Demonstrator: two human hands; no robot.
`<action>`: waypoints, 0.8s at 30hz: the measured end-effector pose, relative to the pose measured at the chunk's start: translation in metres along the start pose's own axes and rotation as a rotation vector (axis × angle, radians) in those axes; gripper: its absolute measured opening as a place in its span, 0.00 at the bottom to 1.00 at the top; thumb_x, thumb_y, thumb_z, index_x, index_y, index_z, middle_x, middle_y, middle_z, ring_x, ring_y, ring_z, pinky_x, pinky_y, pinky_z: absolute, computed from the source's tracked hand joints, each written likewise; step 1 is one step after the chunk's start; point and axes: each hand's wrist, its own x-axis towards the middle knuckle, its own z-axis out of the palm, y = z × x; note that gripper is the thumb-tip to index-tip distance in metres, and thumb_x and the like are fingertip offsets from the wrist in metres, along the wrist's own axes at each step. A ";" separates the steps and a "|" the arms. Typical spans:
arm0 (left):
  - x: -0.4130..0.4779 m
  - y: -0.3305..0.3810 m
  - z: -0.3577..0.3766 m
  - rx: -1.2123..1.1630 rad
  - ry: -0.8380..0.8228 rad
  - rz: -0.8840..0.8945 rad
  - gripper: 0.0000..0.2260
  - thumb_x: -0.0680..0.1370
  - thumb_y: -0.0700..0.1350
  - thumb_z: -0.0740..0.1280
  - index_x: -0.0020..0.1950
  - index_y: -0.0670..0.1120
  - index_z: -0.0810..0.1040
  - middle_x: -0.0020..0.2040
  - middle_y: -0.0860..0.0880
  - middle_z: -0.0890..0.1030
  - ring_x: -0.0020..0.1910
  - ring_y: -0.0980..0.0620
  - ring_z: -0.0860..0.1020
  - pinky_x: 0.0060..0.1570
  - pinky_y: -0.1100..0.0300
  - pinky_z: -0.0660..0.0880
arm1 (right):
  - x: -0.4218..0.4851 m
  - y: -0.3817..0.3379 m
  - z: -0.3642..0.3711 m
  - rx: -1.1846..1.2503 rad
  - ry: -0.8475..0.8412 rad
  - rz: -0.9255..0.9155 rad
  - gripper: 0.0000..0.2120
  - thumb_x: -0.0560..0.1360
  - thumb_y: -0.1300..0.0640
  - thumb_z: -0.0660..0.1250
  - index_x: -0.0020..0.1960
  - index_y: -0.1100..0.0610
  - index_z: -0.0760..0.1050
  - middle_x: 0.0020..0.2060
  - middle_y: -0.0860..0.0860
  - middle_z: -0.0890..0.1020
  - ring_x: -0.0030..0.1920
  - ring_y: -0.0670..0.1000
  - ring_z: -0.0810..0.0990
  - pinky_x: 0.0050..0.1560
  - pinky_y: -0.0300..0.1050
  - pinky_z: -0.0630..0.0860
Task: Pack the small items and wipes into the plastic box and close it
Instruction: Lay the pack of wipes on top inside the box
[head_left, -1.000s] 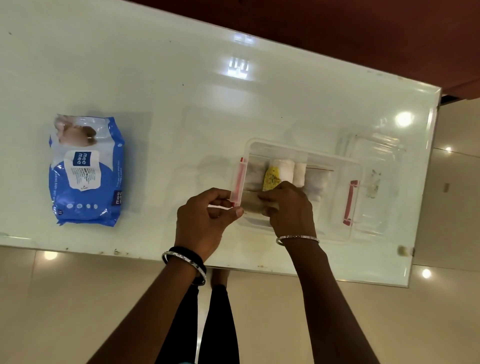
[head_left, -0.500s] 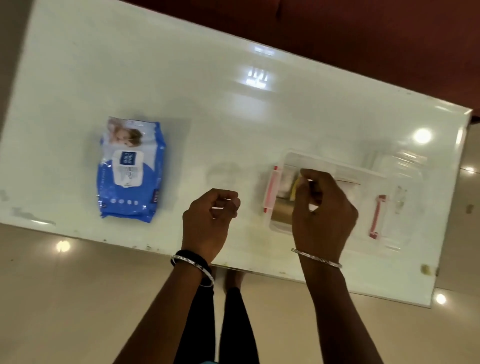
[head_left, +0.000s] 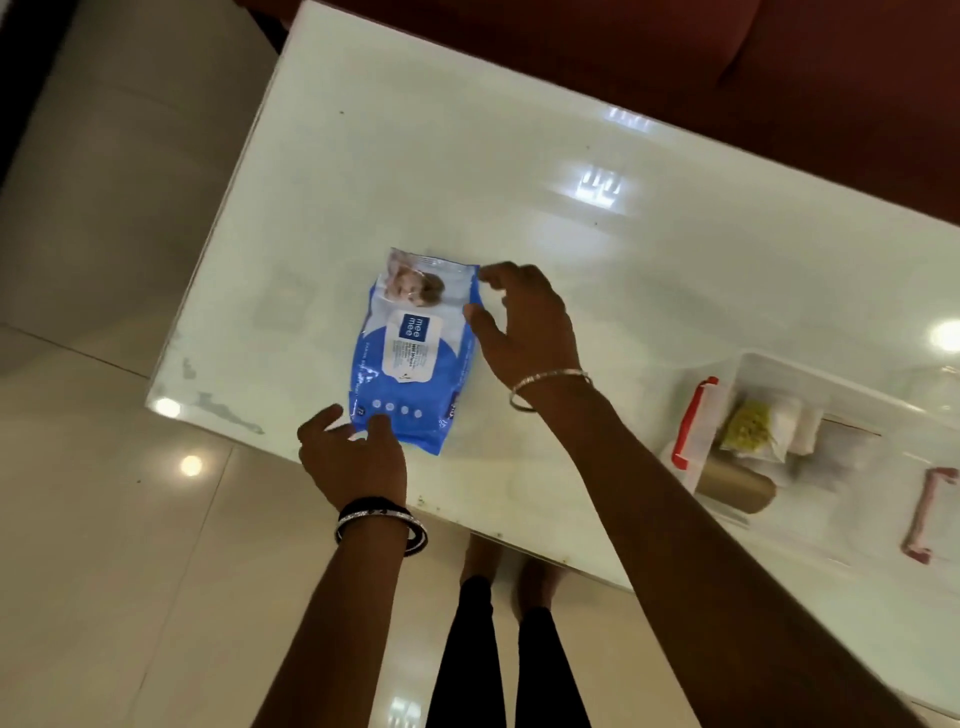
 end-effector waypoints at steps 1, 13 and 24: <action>0.004 -0.002 0.001 -0.067 -0.029 -0.130 0.22 0.72 0.40 0.72 0.64 0.44 0.70 0.61 0.40 0.76 0.48 0.47 0.77 0.48 0.58 0.74 | 0.012 -0.004 0.007 0.002 -0.047 0.022 0.23 0.77 0.53 0.68 0.70 0.56 0.71 0.64 0.56 0.75 0.63 0.57 0.77 0.65 0.51 0.74; 0.023 -0.013 0.001 -0.489 -0.353 -0.485 0.18 0.76 0.41 0.69 0.65 0.42 0.72 0.61 0.41 0.80 0.56 0.43 0.80 0.51 0.50 0.77 | 0.016 0.018 0.038 0.297 -0.113 0.230 0.36 0.70 0.63 0.76 0.73 0.52 0.65 0.60 0.51 0.77 0.56 0.53 0.79 0.60 0.51 0.79; 0.025 -0.016 -0.013 -0.271 -0.373 -0.184 0.10 0.79 0.39 0.63 0.38 0.46 0.72 0.47 0.42 0.79 0.49 0.44 0.78 0.53 0.49 0.76 | -0.073 0.044 -0.003 0.566 -0.051 0.450 0.23 0.64 0.60 0.81 0.56 0.59 0.77 0.51 0.56 0.85 0.51 0.62 0.85 0.54 0.63 0.81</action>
